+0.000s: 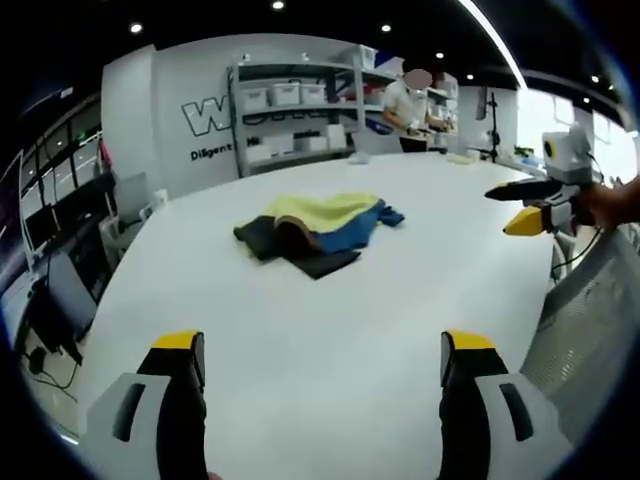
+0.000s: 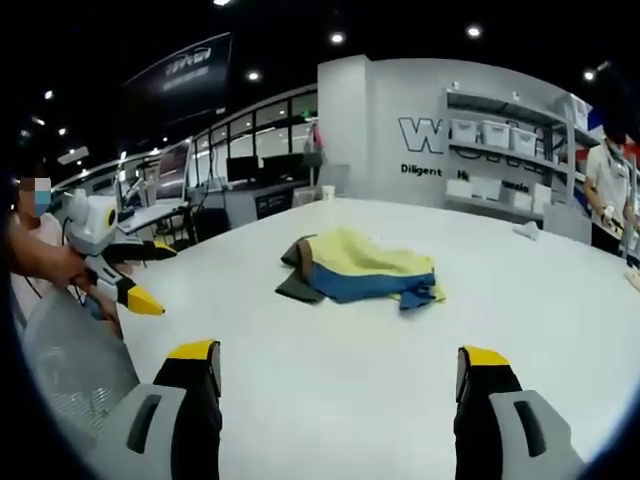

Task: Fold the garment on the visible template until the final outline fits inside the template.

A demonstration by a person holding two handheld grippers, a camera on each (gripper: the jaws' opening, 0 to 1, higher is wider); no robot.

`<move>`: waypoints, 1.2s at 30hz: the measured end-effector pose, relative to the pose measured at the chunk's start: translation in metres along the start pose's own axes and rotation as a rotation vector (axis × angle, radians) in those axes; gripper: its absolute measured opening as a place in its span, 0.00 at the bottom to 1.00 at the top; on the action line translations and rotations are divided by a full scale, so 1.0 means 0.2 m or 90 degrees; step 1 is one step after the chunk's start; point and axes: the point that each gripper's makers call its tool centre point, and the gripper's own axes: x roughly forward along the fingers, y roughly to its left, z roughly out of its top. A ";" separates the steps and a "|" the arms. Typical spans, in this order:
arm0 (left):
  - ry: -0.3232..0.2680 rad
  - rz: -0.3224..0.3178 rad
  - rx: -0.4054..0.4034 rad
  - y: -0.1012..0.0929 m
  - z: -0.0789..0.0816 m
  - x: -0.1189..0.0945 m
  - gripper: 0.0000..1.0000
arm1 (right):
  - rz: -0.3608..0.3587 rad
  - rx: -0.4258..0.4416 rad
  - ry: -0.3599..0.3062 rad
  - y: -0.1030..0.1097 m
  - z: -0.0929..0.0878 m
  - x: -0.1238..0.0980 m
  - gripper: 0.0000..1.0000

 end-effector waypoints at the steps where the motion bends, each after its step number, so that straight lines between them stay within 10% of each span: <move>1: 0.000 0.000 0.001 0.00 0.00 0.00 0.96 | 0.000 -0.001 0.000 0.00 0.00 0.00 0.97; 36: 0.004 0.002 0.014 0.00 0.00 0.00 0.97 | 0.026 -0.001 0.009 0.04 -0.01 0.01 0.99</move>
